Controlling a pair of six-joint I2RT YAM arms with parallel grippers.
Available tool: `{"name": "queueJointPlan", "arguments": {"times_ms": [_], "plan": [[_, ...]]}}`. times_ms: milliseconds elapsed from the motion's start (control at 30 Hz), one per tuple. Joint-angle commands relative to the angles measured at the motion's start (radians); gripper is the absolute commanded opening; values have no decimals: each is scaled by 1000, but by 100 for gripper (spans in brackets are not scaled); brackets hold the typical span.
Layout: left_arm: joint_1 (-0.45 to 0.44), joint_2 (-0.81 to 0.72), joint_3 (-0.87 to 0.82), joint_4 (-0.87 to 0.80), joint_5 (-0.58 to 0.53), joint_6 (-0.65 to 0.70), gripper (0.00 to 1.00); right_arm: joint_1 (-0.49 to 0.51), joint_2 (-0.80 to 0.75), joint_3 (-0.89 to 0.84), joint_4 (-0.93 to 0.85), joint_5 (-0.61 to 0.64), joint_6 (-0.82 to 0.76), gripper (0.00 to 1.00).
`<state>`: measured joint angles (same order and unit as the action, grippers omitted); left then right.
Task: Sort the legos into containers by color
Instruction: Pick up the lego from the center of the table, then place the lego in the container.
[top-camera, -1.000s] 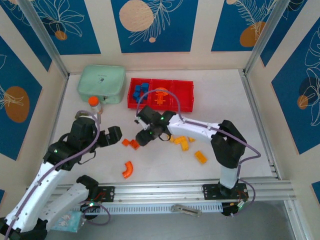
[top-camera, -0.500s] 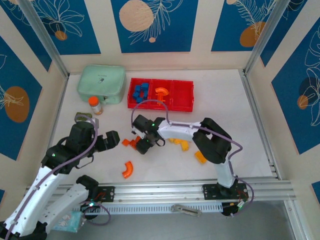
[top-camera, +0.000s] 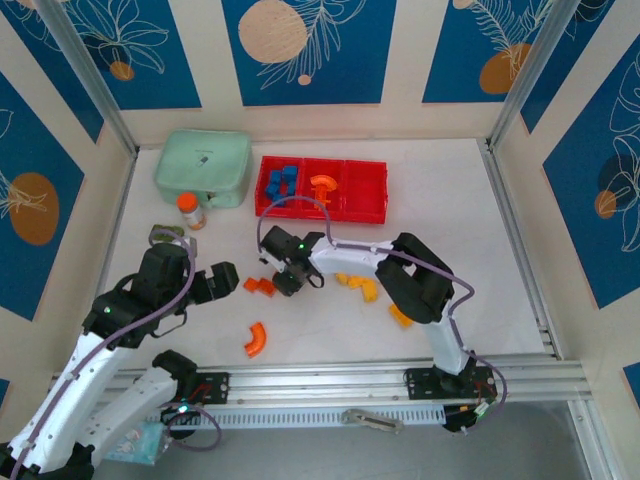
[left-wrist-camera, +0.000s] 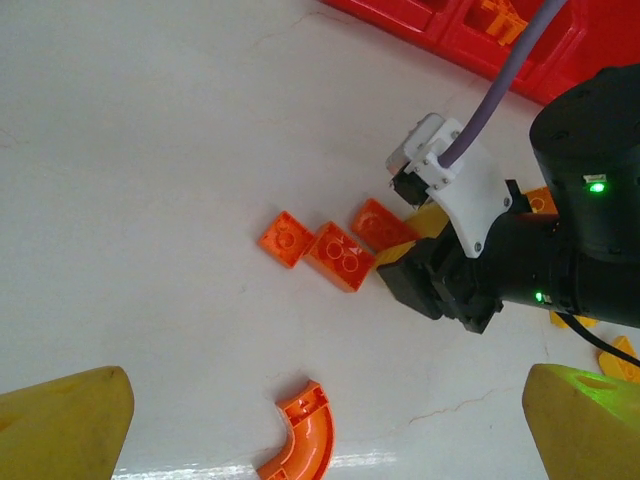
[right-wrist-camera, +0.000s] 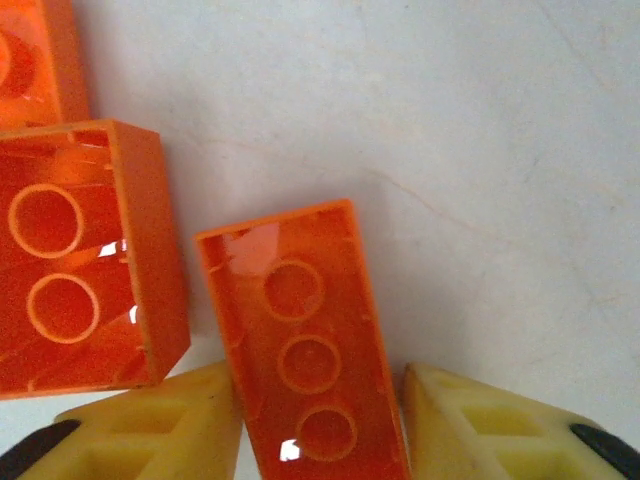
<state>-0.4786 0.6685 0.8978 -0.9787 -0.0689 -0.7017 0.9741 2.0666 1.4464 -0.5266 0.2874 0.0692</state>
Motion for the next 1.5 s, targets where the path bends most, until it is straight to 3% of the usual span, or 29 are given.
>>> {"name": "queueJointPlan", "arguments": {"times_ms": [0, 233, 467, 667, 900, 1000, 1133, 1233, 1333, 1467], "plan": [[12, -7, 10, -16, -19, 3, 99, 2, -29, -4, 7, -31, 3, 34], [12, 34, 18, 48, 22, 10, 99, -43, -156, -5, -32, -25, 43, 28], [13, 132, 45, 148, 69, 27, 99, -209, -194, 71, -61, 19, 74, 27], [14, 237, 71, 243, 109, 29, 99, -358, -46, 286, -85, 61, 118, 26], [18, 314, 101, 272, 114, 47, 99, -441, 193, 603, -190, 66, 121, 27], [23, 324, 111, 273, 127, 59, 99, -444, 233, 672, -210, 70, 98, 36], [26, 324, 116, 270, 121, 64, 99, -440, 215, 691, -203, 79, 84, 53], [31, 314, 115, 254, 115, 65, 99, -431, 167, 671, -219, 82, 89, 57], [32, 283, 97, 232, 103, 68, 99, -396, 65, 559, -205, 66, 112, 59], [34, 218, 71, 167, 85, 65, 99, -301, -106, 287, -110, 54, 143, 64]]}}
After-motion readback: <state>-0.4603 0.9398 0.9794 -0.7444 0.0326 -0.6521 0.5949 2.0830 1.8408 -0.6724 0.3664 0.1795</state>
